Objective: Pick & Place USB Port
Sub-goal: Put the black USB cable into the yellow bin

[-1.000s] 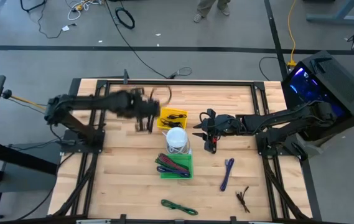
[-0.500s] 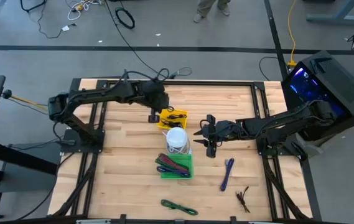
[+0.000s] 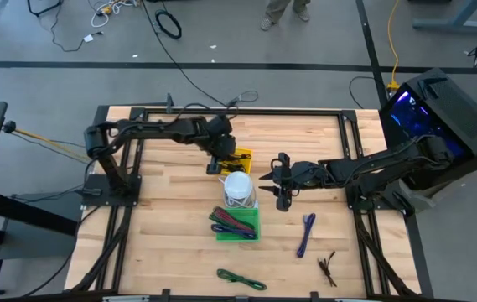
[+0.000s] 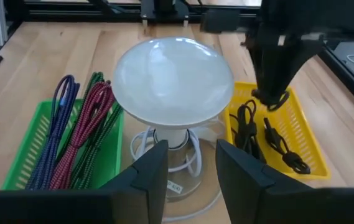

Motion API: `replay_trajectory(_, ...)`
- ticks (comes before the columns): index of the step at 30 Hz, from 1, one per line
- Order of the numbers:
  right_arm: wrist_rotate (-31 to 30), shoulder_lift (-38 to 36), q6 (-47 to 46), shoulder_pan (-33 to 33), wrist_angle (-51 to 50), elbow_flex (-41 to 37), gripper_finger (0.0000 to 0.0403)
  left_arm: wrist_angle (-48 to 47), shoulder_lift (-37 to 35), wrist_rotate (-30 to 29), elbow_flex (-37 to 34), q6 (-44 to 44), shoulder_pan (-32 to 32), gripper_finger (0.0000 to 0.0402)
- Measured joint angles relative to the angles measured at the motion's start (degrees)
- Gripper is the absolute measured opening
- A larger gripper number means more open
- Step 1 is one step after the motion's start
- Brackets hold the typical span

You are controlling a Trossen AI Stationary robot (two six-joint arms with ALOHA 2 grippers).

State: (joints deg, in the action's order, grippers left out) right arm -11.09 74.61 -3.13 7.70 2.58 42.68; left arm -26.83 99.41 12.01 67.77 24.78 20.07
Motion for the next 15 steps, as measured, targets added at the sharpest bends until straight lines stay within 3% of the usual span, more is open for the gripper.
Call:
replay_trajectory(7, 0.0, 0.0, -0.7, 0.0, -0.1, 0.0, 0.0135, 0.8, 0.8, -2.2, 0.0, -3.8, 0.7, 0.0037)
replay_trajectory(15, -0.5, 0.0, -0.7, 0.0, -0.4, 0.0, 0.0135, 3.0, 0.4, -4.7, 0.1, -7.7, 0.7, 0.0162)
